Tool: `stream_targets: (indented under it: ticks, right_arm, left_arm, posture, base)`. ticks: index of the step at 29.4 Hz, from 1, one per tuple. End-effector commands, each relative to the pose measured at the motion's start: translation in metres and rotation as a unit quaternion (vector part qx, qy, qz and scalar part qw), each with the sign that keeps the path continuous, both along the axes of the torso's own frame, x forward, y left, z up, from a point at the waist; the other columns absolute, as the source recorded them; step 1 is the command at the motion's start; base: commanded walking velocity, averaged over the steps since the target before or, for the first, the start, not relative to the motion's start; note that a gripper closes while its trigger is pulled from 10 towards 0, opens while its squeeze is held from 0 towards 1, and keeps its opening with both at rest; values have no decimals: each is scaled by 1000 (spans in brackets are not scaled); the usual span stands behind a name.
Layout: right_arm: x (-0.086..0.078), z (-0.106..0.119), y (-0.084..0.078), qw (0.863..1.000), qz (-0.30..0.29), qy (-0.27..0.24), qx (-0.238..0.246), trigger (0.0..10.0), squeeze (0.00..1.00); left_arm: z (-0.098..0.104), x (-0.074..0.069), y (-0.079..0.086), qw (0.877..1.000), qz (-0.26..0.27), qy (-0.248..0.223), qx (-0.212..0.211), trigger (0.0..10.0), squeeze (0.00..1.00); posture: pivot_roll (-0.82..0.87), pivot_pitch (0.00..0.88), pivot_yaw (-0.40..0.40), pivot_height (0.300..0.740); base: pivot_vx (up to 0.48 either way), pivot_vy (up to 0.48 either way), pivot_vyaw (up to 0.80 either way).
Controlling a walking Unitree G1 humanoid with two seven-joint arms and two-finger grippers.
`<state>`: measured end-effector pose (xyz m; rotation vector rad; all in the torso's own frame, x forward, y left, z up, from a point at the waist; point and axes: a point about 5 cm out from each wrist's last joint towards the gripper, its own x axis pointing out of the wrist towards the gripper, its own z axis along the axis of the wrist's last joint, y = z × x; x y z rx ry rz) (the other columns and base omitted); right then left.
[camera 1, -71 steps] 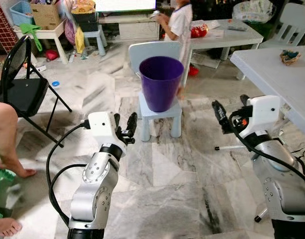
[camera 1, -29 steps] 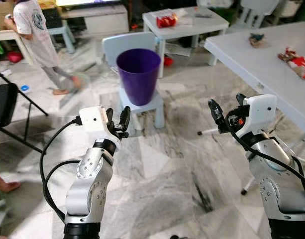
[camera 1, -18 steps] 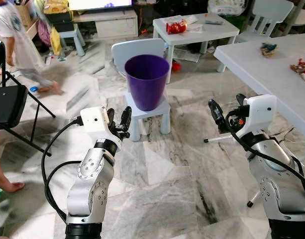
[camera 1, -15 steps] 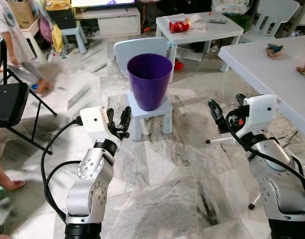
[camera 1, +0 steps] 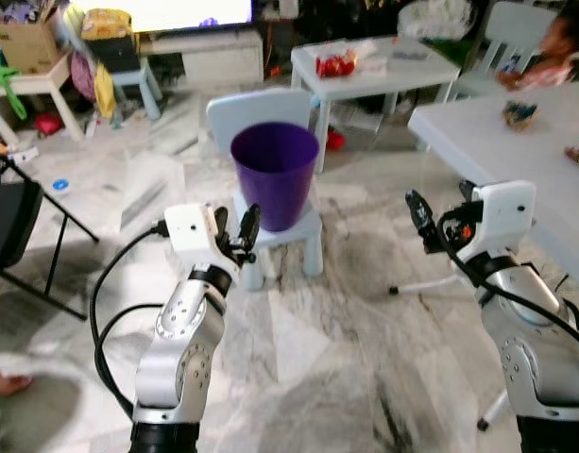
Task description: Picking trash to rubbish bin
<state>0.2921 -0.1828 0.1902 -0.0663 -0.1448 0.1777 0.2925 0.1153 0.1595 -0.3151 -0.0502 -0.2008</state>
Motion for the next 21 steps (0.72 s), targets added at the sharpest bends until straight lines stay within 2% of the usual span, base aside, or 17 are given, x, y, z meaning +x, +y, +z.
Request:
stream_targets:
  ticks: [1,21]
  right_arm:
    - [0,0,4,1000,5,1,-1,10000,0]
    - [0,1,4,1000,6,0,-1,10000,0]
  left_arm:
    - [-1,-1,7,1000,8,1,4,10000,0]
    - [-2,-1,7,1000,10,3,6,10000,0]
  posture:
    - [-28,94,-15,740]
    - [-29,94,-16,740]
  base:
    - [405,0,0]
    - [401,0,-787]
